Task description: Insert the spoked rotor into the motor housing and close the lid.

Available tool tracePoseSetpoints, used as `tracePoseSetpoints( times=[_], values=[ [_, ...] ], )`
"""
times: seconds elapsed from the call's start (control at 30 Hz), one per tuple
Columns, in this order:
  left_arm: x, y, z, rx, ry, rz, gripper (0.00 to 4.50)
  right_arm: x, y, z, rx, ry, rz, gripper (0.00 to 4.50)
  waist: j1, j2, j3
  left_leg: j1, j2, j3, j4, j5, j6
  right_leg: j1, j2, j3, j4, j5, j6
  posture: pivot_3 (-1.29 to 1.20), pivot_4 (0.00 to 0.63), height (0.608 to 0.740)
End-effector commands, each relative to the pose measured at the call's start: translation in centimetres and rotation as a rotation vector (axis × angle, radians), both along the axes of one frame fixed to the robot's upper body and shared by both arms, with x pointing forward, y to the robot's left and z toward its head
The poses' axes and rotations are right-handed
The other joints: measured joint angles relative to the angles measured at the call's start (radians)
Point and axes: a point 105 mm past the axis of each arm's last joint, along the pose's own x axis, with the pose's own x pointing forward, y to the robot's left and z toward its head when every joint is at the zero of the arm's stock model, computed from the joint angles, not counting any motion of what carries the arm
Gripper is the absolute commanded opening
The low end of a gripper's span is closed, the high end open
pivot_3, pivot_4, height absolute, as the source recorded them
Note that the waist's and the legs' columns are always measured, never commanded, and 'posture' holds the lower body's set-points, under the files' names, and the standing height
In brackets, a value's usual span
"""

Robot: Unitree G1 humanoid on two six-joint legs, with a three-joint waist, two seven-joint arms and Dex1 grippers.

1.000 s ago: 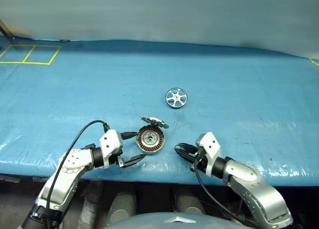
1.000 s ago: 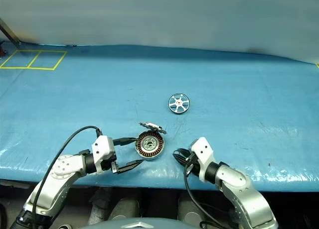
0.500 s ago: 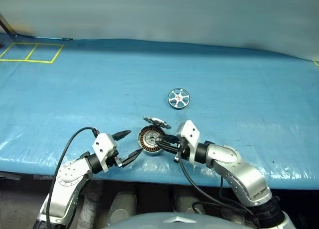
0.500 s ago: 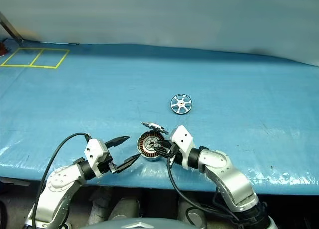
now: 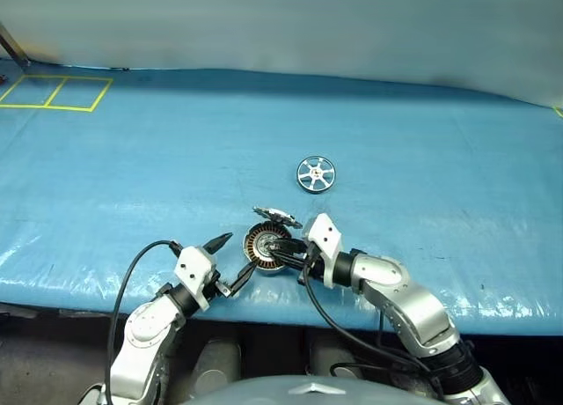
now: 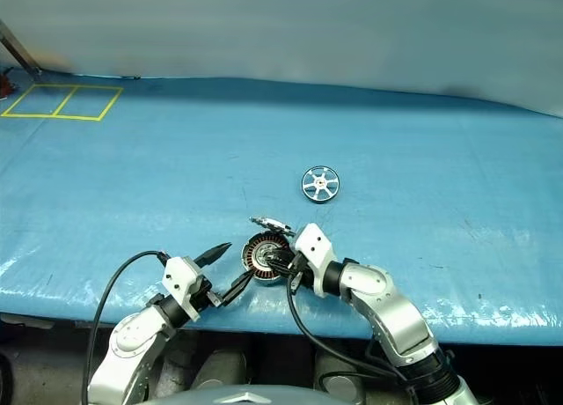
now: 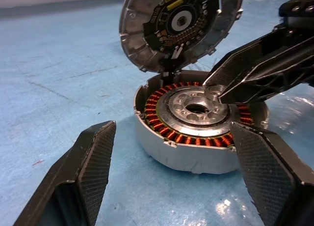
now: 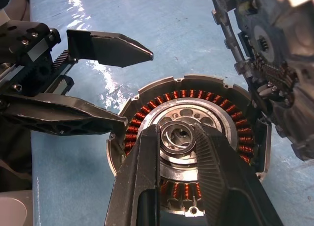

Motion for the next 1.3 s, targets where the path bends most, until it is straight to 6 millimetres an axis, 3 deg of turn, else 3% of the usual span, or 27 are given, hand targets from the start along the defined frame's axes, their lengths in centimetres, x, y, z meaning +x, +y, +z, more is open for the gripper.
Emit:
tracePoseSetpoints(
  times=[0.03,0.87,1.3],
  values=[
    [-0.4,-0.6,0.4,-0.034,-0.01,-0.002,3.98,0.2,0.4,1.1,0.022,-0.056,0.008,0.66,-0.002,0.0,0.0,0.0,0.0,0.0,0.0,0.0,0.0,0.0,0.0,0.0,0.0,0.0,0.0,0.0,0.15,0.74],
    [-0.7,-1.6,0.0,-0.023,0.017,0.001,3.98,1.6,0.5,-0.2,-0.064,-0.093,-0.04,0.66,-0.001,0.001,0.0,0.0,0.0,0.0,0.001,0.0,0.0,0.001,0.0,-0.001,0.0,0.0,0.0,0.0,0.15,0.74],
    [-1.0,-1.7,-0.5,0.005,0.038,0.002,3.98,1.2,0.7,-0.3,-0.065,-0.079,0.006,0.66,-0.002,0.001,-0.001,0.001,0.0,-0.001,0.001,0.0,-0.001,0.002,0.0,-0.001,0.001,0.0,0.001,0.0,0.15,0.74]
  ],
)
